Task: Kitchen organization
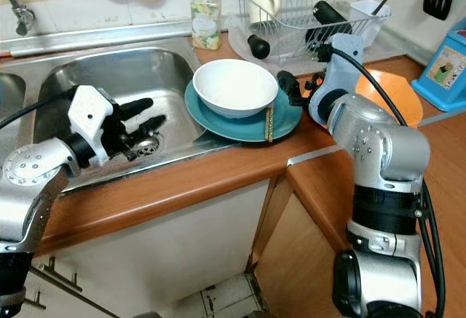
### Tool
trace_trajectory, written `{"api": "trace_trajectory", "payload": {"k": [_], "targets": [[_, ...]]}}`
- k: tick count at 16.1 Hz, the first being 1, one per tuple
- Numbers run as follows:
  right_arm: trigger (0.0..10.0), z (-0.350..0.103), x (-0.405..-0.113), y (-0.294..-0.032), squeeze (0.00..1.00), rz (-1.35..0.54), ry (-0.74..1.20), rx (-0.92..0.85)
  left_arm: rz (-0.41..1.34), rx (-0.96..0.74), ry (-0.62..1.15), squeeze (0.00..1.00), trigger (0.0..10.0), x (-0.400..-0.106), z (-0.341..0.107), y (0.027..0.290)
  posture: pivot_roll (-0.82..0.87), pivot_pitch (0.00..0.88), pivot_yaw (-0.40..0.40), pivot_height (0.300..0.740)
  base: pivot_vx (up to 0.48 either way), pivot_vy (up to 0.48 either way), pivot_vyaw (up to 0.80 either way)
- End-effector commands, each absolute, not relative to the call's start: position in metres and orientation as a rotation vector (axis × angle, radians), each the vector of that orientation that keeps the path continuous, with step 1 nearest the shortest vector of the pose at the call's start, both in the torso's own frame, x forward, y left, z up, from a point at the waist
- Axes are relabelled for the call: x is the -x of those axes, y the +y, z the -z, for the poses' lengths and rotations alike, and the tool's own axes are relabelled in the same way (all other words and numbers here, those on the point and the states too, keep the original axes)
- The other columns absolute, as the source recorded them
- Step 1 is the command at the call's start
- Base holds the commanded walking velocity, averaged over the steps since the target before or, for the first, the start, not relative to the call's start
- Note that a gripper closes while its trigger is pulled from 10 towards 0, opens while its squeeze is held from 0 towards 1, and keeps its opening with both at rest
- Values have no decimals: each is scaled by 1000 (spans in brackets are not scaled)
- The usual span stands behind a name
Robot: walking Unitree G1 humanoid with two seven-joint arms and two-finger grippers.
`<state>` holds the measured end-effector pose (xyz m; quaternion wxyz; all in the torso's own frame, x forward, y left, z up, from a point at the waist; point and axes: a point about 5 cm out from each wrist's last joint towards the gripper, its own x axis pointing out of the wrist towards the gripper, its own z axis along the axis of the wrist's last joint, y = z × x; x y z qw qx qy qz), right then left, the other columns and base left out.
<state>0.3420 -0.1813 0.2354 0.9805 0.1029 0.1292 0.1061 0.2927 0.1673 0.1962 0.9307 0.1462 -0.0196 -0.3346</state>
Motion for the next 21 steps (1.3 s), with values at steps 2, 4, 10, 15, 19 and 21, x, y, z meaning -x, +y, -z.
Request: {"api": "trace_trajectory", "payload": {"k": [2, 4, 10, 15, 19, 21], "targets": [[10000, -232, -347, -182, 0, -211, 327, -300, 739, -295, -27, 329, 10000, -284, -199, 161, -53, 0, -31, 740, 0, 0, 0], [8549, -226, -352, -178, 0, -221, 366, -365, 764, -289, -9, 0, 10000, -280, -198, 157, -49, 0, -36, 740, 0, 0, 0], [0, -214, -359, -161, 0, -273, 439, -495, 751, -289, 19, 0, 10000, -280, -196, 154, -45, 0, -42, 740, 0, 0, 0], [0, -208, -361, -158, 0, -278, 465, -532, 751, -279, 26, 0, 10000, -279, -195, 151, -47, 0, -50, 740, 0, 0, 0], [0, -209, -360, -157, 0, -271, 462, -530, 743, -288, 31, 0, 10000, -279, -194, 150, -50, 0, -45, 740, 0, 0, 0], [0, -209, -360, -157, 0, -269, 457, -529, 739, -294, 30, 0, 10000, -280, -195, 151, -52, 0, -42, 740, 0, 0, 0]]}}
